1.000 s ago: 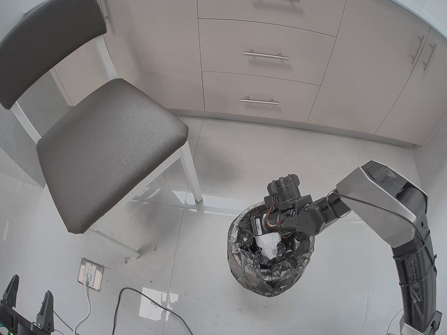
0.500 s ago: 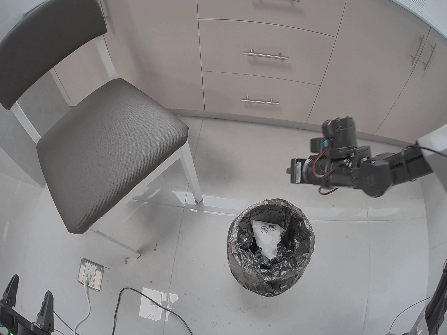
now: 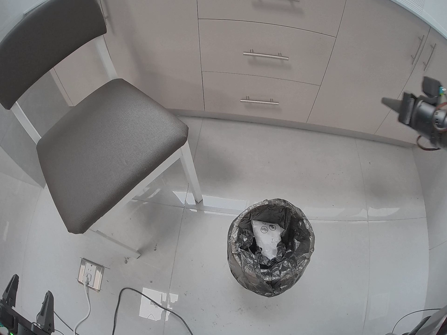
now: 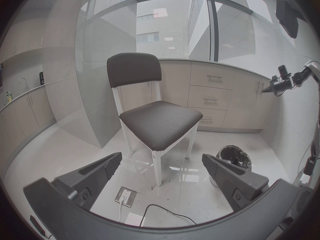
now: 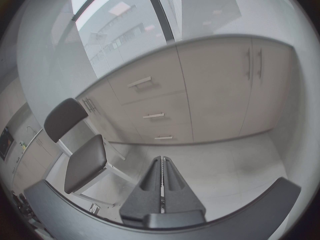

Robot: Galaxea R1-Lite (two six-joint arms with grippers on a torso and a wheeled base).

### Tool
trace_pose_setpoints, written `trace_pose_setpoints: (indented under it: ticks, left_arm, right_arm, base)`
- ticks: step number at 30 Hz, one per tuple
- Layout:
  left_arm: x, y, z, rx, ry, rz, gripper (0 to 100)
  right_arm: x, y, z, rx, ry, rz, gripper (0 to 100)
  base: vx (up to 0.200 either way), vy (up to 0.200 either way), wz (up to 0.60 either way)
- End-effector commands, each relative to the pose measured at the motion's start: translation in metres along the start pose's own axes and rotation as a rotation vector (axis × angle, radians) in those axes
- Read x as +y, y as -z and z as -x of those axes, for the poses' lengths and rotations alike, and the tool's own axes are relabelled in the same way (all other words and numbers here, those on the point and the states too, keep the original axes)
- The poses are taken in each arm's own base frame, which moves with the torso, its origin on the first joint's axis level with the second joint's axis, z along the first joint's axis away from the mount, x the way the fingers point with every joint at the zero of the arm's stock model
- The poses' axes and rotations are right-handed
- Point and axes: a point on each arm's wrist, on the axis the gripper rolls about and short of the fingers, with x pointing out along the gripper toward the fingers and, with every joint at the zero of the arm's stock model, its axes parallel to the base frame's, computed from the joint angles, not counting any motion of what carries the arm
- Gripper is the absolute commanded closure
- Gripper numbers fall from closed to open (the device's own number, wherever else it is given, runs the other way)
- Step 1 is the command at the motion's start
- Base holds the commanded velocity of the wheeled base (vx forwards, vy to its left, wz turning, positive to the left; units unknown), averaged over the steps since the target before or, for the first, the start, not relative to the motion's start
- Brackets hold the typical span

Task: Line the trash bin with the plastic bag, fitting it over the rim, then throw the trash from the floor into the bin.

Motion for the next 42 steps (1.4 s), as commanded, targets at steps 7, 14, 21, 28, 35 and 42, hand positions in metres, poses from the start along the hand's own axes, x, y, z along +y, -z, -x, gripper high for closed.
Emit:
trace_pose_setpoints:
  ticks: [7,14,21,28,35,42]
  left_arm:
    - [0.000,0.005,0.000,-0.002,0.000,-0.004,0]
    - [0.000,0.005,0.000,-0.002,0.000,-0.003,0]
    - [0.000,0.005,0.000,-0.002,0.003,-0.001,0]
    - [0.000,0.005,0.000,0.000,0.003,-0.007,0]
    - [0.000,0.005,0.000,0.000,0.001,-0.006,0]
    - [0.000,0.005,0.000,-0.002,0.001,-0.006,0]
  right_arm:
    - [0.007,0.027,0.266,-0.317,0.001,0.291,100]
    - [0.010,0.085,0.330,-0.342,0.007,0.308,100]
    - [0.010,0.123,0.347,-0.385,0.053,0.321,100]
    - [0.000,0.141,0.324,-0.295,0.110,0.291,100]
    - [-0.021,0.186,0.274,-0.211,0.114,0.277,100]
    - [-0.035,0.226,0.250,-0.138,0.127,0.264,100]
  base:
    - [0.000,0.000,0.00]
    - [0.000,0.000,0.00]
    - [0.000,0.000,0.00]
    - [0.000,0.000,0.00]
    - [0.000,0.000,0.00]
    - [0.000,0.000,0.00]
